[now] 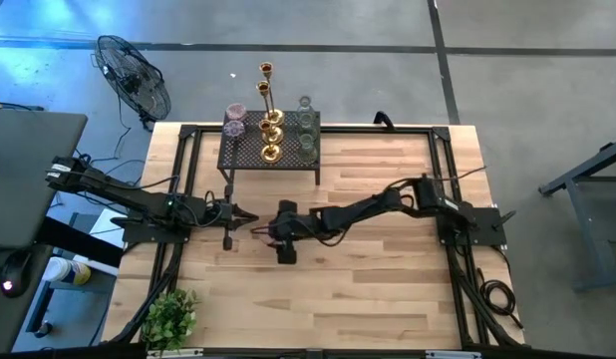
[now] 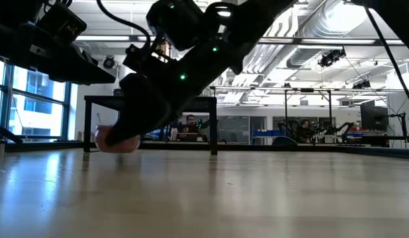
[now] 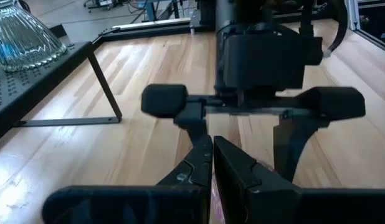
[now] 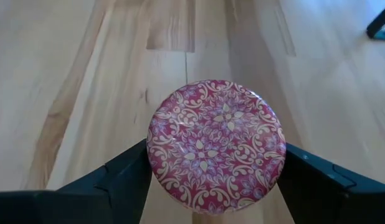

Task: Pick & Place candle stick holders
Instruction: Put the pink scented candle on the shelf

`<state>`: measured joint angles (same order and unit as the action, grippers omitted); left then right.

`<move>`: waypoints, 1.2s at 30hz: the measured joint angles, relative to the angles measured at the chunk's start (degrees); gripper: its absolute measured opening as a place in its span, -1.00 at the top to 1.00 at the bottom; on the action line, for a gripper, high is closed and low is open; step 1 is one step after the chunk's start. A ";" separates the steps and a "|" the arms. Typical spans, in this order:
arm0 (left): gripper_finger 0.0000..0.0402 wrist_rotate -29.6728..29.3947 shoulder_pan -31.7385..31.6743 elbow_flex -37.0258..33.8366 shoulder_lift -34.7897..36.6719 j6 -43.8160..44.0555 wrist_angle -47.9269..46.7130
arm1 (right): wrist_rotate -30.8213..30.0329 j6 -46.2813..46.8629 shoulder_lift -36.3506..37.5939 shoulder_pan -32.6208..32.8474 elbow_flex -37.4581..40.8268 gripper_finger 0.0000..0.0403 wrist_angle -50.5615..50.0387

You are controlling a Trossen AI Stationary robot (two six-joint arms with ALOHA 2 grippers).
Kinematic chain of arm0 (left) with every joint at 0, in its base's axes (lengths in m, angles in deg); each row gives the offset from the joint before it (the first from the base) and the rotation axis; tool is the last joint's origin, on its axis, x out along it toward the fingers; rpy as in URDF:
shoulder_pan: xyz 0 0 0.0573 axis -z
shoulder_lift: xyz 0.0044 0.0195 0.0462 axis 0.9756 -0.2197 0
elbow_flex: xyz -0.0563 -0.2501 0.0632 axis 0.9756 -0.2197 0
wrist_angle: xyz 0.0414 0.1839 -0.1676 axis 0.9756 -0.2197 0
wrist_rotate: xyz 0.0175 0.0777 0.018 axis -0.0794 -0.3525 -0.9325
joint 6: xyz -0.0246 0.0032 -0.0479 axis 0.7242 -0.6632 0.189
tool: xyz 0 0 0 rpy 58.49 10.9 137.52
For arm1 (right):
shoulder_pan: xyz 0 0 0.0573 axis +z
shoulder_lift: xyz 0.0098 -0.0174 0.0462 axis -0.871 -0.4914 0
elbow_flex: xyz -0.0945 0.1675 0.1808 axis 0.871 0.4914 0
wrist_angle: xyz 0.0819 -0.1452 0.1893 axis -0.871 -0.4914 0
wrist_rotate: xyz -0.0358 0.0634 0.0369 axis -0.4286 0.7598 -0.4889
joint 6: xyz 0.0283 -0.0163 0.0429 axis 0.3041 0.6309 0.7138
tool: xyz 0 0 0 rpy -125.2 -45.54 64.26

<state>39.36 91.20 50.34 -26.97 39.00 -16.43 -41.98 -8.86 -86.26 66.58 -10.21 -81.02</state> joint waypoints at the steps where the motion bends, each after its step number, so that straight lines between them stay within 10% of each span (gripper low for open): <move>1: 0.94 0.01 0.00 0.00 0.00 0.00 0.02 | 0.18 -0.59 -0.13 -0.35 -0.28 -0.42 0.30; 36: 0.94 -0.12 0.00 0.00 0.00 0.04 0.02 | 2.86 -1.04 0.48 -1.98 1.05 -0.62 3.93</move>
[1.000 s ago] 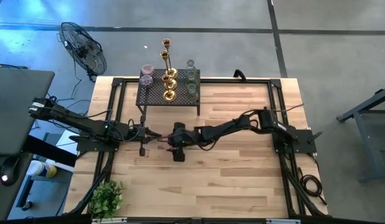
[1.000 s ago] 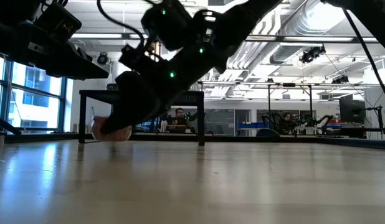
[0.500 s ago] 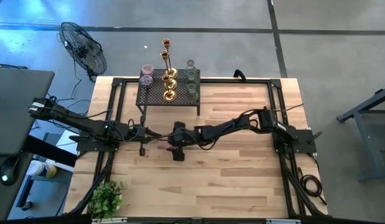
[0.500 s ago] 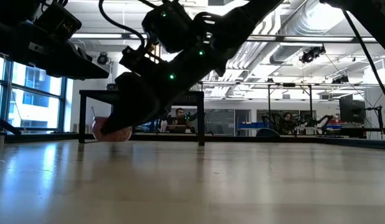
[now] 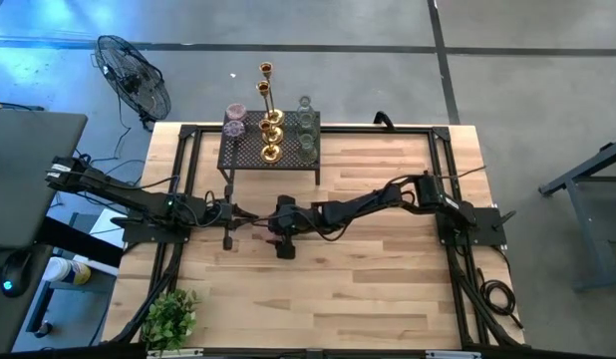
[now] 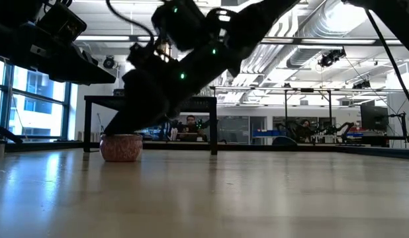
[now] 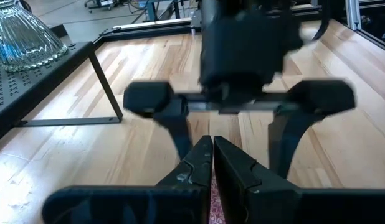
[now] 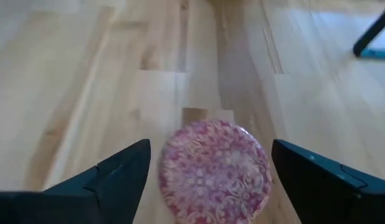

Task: Pick & Place candle stick holders
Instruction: Put the pink scented candle on the shelf

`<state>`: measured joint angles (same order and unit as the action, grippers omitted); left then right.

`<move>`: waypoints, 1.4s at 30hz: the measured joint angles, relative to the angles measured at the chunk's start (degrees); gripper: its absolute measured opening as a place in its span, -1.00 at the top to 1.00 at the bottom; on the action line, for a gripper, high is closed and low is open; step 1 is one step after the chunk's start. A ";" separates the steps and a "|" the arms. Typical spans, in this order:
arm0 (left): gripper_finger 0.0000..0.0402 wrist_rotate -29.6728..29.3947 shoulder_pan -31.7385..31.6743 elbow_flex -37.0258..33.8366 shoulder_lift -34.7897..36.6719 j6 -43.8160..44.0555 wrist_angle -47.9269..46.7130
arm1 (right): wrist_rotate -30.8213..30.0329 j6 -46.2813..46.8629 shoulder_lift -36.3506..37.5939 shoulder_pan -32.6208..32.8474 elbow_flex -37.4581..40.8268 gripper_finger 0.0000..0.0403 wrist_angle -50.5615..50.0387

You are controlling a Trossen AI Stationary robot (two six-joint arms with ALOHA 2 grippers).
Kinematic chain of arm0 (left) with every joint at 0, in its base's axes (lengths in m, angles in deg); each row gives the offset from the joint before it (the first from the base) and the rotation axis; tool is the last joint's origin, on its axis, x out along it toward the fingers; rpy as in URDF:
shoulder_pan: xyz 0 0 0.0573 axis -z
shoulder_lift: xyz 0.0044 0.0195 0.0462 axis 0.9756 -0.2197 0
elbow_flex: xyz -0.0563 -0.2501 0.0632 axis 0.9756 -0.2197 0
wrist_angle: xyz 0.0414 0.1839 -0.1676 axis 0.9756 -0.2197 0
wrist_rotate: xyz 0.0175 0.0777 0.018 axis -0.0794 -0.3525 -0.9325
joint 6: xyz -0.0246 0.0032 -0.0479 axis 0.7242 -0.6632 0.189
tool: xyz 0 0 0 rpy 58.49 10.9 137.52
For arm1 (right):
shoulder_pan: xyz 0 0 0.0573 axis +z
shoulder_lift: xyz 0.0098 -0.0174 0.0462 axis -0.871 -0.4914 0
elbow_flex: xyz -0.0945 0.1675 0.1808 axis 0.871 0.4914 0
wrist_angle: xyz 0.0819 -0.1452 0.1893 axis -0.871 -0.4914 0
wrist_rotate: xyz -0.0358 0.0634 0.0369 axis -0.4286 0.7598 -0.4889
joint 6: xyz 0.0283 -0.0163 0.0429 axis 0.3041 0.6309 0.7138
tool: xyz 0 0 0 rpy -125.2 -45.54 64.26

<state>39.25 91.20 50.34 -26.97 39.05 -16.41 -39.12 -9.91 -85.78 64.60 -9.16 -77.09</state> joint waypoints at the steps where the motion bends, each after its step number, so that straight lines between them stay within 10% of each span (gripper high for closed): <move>1: 0.94 0.00 0.00 0.00 0.00 0.00 -0.02 | 0.14 -0.75 0.74 0.19 0.00 -0.62 -0.64; 10: 0.94 0.28 0.00 -0.04 -0.02 1.60 -0.57 | -7.39 -5.58 12.91 4.19 1.59 -0.55 -20.28; 18: 0.94 1.27 0.00 5.86 -4.99 9.86 -10.15 | -6.87 -3.00 19.99 4.73 27.82 0.05 16.04; 28: 0.88 4.03 0.00 23.73 -20.00 15.46 -30.88 | -8.16 2.29 32.89 5.50 41.94 0.92 23.12; 42: -0.49 8.33 -0.02 35.87 -37.24 20.33 -47.12 | -9.40 1.87 36.46 7.07 45.79 0.86 26.85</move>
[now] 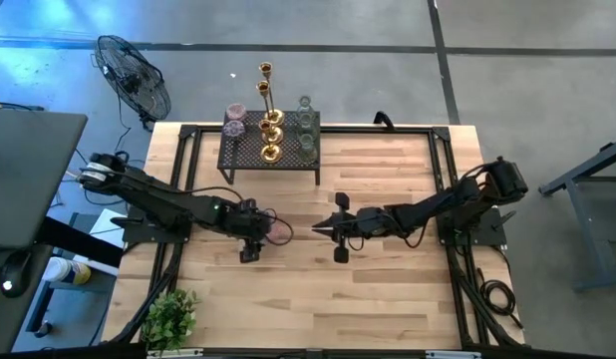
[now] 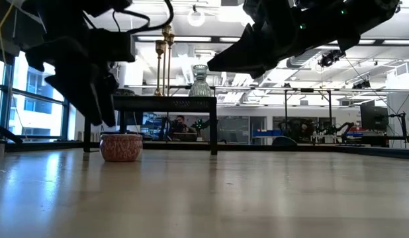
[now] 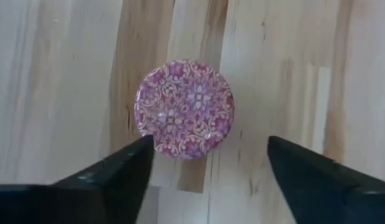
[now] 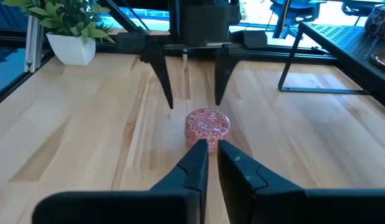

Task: Pick & Place candle stick holders
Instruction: Put the pink scented candle on the shelf

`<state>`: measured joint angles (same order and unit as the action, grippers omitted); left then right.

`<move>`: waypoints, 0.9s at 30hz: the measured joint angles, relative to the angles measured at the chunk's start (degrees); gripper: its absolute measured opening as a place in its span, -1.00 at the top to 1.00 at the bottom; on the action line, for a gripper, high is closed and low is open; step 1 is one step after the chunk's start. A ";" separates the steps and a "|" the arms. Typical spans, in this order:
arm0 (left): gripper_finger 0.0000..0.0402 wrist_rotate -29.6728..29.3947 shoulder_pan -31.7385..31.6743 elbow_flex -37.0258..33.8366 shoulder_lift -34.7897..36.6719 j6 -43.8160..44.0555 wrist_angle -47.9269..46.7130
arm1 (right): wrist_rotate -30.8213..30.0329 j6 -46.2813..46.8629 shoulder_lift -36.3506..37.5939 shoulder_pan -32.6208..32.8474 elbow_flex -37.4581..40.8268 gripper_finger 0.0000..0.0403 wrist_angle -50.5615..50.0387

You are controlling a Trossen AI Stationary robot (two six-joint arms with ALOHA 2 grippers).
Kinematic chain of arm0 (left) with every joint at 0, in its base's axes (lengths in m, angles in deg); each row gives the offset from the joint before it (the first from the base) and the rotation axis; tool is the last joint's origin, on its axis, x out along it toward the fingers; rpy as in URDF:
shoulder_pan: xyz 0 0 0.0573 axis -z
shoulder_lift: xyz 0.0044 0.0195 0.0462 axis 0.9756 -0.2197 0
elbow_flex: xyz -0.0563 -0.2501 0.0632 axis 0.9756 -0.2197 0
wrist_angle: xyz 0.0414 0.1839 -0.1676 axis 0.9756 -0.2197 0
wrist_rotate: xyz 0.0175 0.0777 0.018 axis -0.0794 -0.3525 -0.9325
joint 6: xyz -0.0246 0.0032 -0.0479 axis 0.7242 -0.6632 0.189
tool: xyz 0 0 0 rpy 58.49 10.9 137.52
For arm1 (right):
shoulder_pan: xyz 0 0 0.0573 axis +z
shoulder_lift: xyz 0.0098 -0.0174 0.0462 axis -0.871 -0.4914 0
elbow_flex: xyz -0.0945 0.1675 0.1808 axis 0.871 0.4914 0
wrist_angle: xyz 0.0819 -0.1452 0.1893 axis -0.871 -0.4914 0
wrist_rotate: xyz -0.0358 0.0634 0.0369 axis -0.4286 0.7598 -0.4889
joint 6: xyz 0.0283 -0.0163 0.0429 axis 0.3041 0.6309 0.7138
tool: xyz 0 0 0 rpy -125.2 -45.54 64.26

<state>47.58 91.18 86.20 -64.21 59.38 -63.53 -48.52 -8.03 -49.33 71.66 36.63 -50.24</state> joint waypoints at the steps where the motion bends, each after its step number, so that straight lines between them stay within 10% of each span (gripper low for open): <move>1: -0.58 -0.18 0.00 0.00 -0.43 -0.72 0.07 | 0.05 0.00 0.00 0.00 0.00 0.87 0.00; 27: -0.83 4.38 -6.73 -0.41 -9.26 -7.33 11.28 | 0.32 0.00 0.00 0.00 -0.04 1.00 -0.48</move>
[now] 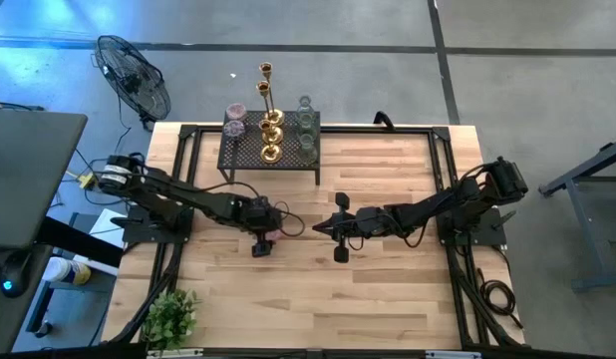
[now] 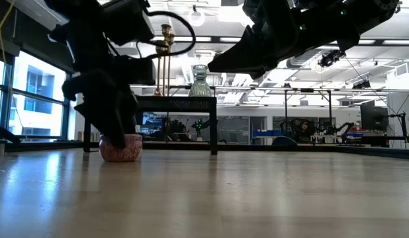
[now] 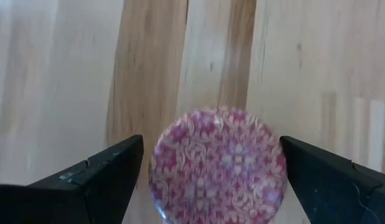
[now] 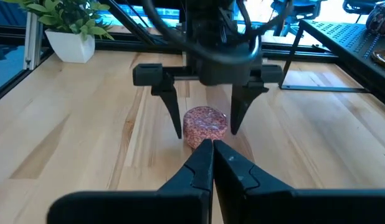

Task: Pick & Place candle stick holders
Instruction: Put the pink scented candle on the shelf

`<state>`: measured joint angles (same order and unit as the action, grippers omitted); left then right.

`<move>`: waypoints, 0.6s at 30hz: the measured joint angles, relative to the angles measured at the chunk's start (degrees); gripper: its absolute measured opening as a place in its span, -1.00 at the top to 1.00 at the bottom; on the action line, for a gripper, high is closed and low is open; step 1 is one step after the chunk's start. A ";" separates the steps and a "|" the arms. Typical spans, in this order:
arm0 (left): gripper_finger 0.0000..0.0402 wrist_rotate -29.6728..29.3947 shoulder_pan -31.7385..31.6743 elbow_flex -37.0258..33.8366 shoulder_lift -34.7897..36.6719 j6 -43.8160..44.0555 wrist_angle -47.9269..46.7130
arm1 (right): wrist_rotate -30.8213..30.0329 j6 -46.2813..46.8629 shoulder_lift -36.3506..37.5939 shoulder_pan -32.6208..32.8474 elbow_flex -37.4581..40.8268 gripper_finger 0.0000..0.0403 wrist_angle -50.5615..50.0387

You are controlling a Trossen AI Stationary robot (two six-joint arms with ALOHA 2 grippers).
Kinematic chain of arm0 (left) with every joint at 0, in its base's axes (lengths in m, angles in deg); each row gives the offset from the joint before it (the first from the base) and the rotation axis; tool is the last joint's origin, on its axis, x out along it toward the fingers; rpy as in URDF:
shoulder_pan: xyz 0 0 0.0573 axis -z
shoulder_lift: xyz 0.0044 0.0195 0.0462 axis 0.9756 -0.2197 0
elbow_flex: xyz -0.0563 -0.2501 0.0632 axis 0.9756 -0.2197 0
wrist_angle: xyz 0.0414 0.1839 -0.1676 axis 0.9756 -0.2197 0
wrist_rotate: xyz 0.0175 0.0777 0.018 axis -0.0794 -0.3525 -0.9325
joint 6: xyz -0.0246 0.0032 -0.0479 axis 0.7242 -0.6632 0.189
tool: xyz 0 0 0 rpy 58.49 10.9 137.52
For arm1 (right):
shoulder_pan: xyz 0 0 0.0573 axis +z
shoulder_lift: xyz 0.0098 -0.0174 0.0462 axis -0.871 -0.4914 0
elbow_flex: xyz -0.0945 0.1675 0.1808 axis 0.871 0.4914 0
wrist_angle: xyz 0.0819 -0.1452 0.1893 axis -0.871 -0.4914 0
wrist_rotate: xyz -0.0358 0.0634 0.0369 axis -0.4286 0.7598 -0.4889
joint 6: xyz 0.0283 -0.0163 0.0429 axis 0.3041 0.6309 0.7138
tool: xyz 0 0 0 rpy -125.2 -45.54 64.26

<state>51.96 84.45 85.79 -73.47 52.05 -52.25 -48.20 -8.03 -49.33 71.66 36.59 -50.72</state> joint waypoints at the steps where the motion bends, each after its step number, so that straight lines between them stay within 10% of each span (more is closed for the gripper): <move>1: -0.83 -0.01 0.00 -0.01 -0.36 0.00 -0.18 | 0.00 -0.05 0.00 0.00 0.00 1.00 0.00; 18: -0.43 1.18 -0.02 -0.07 -0.60 0.49 0.91 | -0.05 -0.45 0.00 0.00 -0.02 1.00 0.00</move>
<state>53.14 84.43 85.72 -74.06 52.54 -51.34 -48.25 -8.48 -49.33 71.66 36.56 -50.72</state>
